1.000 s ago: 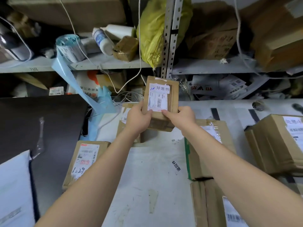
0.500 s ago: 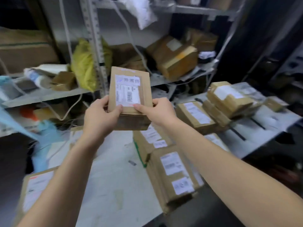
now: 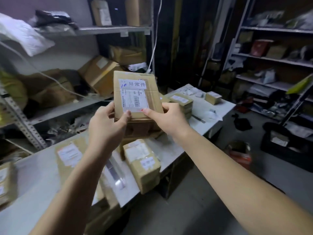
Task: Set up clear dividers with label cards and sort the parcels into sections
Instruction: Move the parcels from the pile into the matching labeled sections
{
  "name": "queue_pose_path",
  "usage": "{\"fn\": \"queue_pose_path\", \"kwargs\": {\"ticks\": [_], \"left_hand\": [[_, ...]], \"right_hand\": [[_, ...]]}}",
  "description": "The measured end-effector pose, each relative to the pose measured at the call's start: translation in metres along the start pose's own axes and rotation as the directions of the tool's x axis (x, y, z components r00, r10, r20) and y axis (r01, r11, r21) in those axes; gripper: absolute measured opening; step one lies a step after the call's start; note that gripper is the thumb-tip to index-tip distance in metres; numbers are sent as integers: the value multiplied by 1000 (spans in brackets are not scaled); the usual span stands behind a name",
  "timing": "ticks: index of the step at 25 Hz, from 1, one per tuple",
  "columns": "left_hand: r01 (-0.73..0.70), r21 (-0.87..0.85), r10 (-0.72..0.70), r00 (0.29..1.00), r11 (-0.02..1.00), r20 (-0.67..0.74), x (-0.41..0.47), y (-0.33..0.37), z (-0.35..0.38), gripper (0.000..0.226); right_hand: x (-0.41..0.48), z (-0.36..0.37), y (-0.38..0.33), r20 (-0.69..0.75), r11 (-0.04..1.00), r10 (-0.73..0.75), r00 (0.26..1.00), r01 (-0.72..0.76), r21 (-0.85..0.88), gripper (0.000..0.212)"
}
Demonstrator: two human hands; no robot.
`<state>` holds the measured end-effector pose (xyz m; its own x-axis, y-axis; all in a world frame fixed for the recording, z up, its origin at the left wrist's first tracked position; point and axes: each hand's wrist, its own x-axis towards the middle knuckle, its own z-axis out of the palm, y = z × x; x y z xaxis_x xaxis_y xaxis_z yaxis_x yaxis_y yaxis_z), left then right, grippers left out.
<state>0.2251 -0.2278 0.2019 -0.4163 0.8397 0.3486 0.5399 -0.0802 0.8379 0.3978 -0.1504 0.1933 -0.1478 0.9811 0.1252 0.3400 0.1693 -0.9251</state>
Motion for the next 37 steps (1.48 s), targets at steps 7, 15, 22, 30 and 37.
{"fn": "queue_pose_path", "kwargs": {"ticks": [7, 15, 22, 30, 37], "left_hand": [[9, -66, 0, 991, 998, 133, -2, 64, 177, 37], [75, -111, -47, 971, 991, 234, 69, 71, 330, 48], [188, -163, -135, 947, 968, 291, 166, 52, 434, 55], [442, -244, -390, 891, 863, 233, 240, 28, 529, 52], [527, -261, -524, 847, 809, 88, 281, 10, 545, 42]], "right_hand": [[33, -165, 80, -83, 998, 51, 995, -54, -33, 44], [149, -243, 158, -119, 994, 112, 987, -113, -6, 56], [290, -277, 203, -21, 987, 162, 987, -162, -7, 29], [432, -275, 273, 105, 974, 211, 972, -201, -100, 35], [512, -235, 297, 307, 982, 188, 933, -168, -90, 43]]}}
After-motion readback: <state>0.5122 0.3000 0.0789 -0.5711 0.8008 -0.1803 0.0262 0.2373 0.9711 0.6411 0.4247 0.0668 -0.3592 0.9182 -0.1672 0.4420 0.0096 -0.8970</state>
